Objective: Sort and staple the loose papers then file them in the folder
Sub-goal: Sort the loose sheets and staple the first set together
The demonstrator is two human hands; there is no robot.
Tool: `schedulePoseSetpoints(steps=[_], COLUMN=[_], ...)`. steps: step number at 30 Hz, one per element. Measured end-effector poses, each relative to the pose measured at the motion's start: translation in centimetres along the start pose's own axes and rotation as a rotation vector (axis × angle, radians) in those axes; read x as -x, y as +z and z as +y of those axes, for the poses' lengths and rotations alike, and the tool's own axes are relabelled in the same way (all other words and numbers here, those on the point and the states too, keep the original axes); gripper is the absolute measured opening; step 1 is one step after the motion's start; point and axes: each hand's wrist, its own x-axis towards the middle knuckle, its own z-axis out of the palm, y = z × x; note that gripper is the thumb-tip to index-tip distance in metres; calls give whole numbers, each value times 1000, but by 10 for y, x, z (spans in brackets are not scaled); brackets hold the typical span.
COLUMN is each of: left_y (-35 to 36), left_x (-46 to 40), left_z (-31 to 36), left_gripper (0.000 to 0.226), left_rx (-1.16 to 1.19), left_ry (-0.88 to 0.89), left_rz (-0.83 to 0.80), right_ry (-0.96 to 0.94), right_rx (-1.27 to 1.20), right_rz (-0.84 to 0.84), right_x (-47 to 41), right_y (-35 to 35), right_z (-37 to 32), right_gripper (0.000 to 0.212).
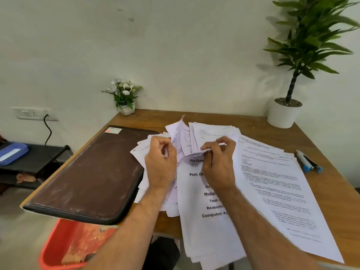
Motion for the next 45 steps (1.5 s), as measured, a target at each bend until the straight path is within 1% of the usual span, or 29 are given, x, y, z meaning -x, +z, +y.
schedulePoseSetpoints(steps=[2, 6, 9, 13, 16, 18, 21, 23, 25, 27, 30, 31, 33, 34, 35, 37, 39, 42, 45], left_y=[-4, -8, -13, -23, -30, -30, -29, -31, -34, -36, -40, -42, -44, -44, -45, -44, -38, -15, 1], left_x=[-14, -31, -43, -51, -50, -51, -56, -58, -58, -58, -59, -62, -70, -74, -76, -74, -66, -43, -14], left_z=[6, 29, 55, 87, 103, 108, 113, 118, 127, 138, 164, 172, 183, 187, 190, 193, 189, 164, 127], left_gripper=[17, 27, 21, 14, 3, 19, 26, 33, 35, 39, 46, 47, 44, 41, 40, 43, 43, 36, 27], left_rx=[0, 52, 93, 158, 184, 143, 82, 54, 49, 97, 211, 248, 354, 440, 551, 813, 984, 990, 881], left_ry=[79, 166, 214, 255, 297, 315, 376, 435, 494, 532, 566, 566, 523, 479, 414, 239, 53, -276, -573], left_rz=[4, 3, -16, -80, -182, -217, -183, -121, -52, -23, 23, 48, 56, 31, -9, -110, -223, -337, -367], right_ry=[-40, -97, -201, -210, -218, -215, -270, -310, -333, -364, -440, -466, -517, -535, -541, -533, -487, -368, -227], right_rx=[12, 29, 29, -1, -46, -66, -66, -54, -70, -117, -200, -206, -189, -167, -129, -15, 96, 305, 430], right_rz=[32, 5, 37, 73, 76, 69, 79, 73, 70, 94, 175, 196, 217, 216, 205, 182, 129, -28, -218], right_x=[-19, -48, -70, -90, -95, -98, -103, -106, -108, -112, -123, -127, -134, -137, -139, -143, -144, -134, -109], right_y=[-2, -8, -15, -26, -34, -42, -51, -56, -63, -73, -92, -99, -113, -119, -125, -131, -131, -119, -95], right_z=[-10, -34, -54, -80, -96, -105, -115, -121, -130, -142, -161, -169, -184, -192, -198, -206, -204, -181, -134], right_gripper=[26, 23, 23, 23, 22, 19, 23, 26, 31, 34, 34, 38, 51, 55, 53, 35, 22, 18, 16])
